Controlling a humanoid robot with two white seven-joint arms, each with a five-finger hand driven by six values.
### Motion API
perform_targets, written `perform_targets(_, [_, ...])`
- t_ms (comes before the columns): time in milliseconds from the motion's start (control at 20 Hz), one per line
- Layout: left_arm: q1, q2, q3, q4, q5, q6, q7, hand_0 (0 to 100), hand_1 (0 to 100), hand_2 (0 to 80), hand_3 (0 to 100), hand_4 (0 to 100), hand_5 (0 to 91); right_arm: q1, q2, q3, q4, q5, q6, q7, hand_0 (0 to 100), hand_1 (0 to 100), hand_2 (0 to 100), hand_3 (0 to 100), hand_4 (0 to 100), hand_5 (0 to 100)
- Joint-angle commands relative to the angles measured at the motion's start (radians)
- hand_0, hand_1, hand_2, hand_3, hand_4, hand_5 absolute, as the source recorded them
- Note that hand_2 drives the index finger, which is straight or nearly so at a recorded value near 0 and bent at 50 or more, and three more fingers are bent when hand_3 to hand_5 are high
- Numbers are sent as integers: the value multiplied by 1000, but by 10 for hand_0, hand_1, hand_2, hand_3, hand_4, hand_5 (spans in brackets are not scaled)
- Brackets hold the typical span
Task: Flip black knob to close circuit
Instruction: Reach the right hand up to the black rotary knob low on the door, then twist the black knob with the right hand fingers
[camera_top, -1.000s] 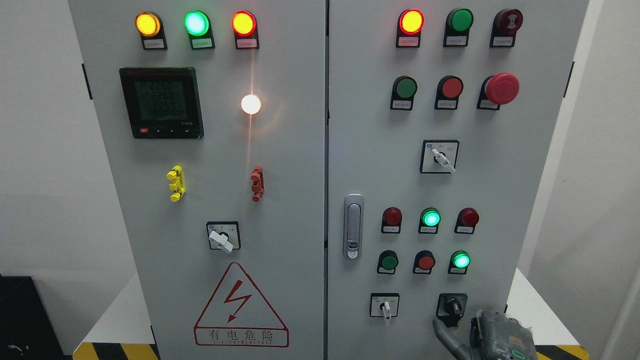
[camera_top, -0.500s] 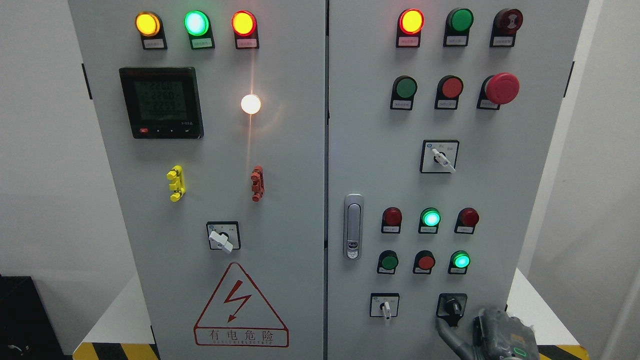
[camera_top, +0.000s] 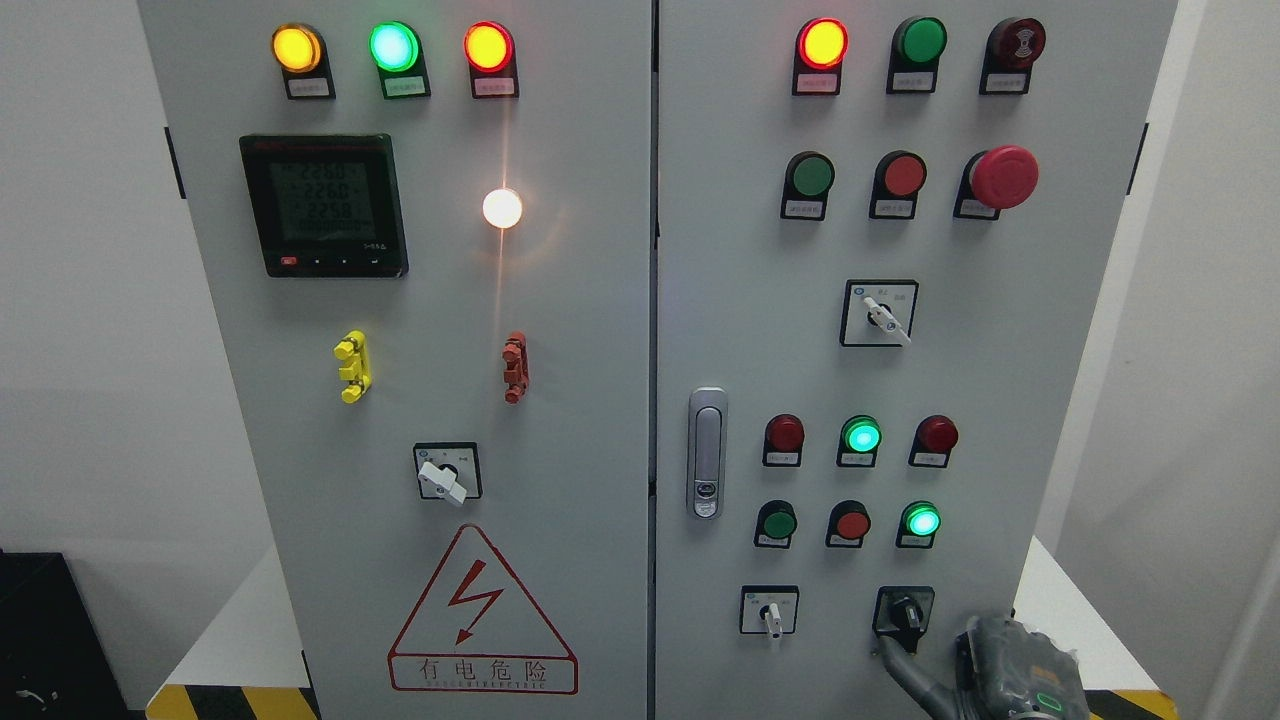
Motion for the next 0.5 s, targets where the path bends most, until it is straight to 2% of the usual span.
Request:
perform_targets(0, [0,0,0,0,0,0,1,120,556,0,0,0,0,-6,-11,-45,6,-6,2,-3,0,31,921,1000,952,947])
perform_targets(450, [0,0,0,0,0,0,1,120,556,0,0,0,0,-12,-10,-49,-9,-12,2,-4,0,31,918,1000,951,947])
